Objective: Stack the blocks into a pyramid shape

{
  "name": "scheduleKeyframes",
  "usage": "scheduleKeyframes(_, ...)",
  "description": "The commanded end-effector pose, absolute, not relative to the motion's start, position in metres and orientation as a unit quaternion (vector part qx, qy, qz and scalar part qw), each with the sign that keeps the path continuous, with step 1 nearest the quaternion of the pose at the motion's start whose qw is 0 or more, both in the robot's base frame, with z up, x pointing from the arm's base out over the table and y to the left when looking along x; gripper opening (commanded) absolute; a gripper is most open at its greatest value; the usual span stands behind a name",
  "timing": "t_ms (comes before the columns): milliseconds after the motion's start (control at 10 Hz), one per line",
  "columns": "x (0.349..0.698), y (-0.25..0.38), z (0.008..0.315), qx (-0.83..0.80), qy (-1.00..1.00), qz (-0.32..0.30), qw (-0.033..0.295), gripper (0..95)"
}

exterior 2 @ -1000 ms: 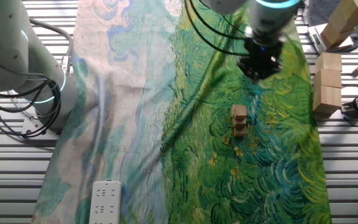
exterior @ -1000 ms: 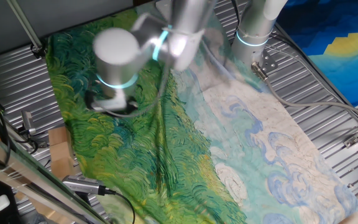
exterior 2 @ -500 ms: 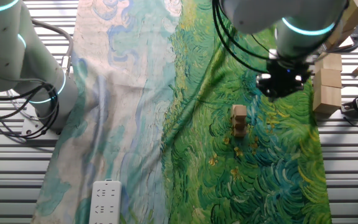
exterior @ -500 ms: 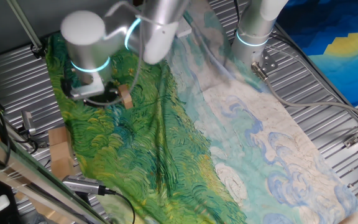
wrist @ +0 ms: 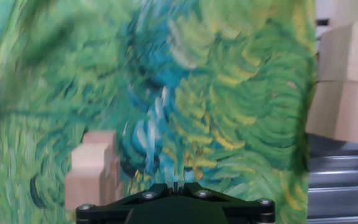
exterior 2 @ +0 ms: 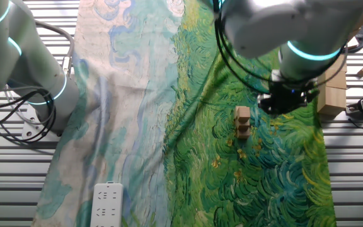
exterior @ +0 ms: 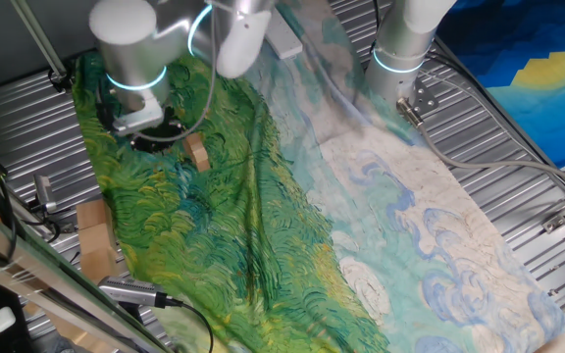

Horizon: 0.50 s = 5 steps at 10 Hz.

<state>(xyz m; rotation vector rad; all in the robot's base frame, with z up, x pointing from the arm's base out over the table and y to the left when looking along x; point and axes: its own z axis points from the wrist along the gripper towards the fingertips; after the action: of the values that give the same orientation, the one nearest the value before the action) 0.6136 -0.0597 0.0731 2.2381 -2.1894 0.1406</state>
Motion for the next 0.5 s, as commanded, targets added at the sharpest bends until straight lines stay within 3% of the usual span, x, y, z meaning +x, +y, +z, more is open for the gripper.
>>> scheduleKeyframes(100,0.624,-0.045,0.068,0.625,-0.776,-0.082,0.003,0.0)
scheduleKeyframes(400,0.63,-0.026,0.064,0.609,-0.786,-0.096,0.03,0.0)
scheduleKeyframes(500,0.632,-0.017,0.066,0.61,-0.787,-0.06,0.072,0.0)
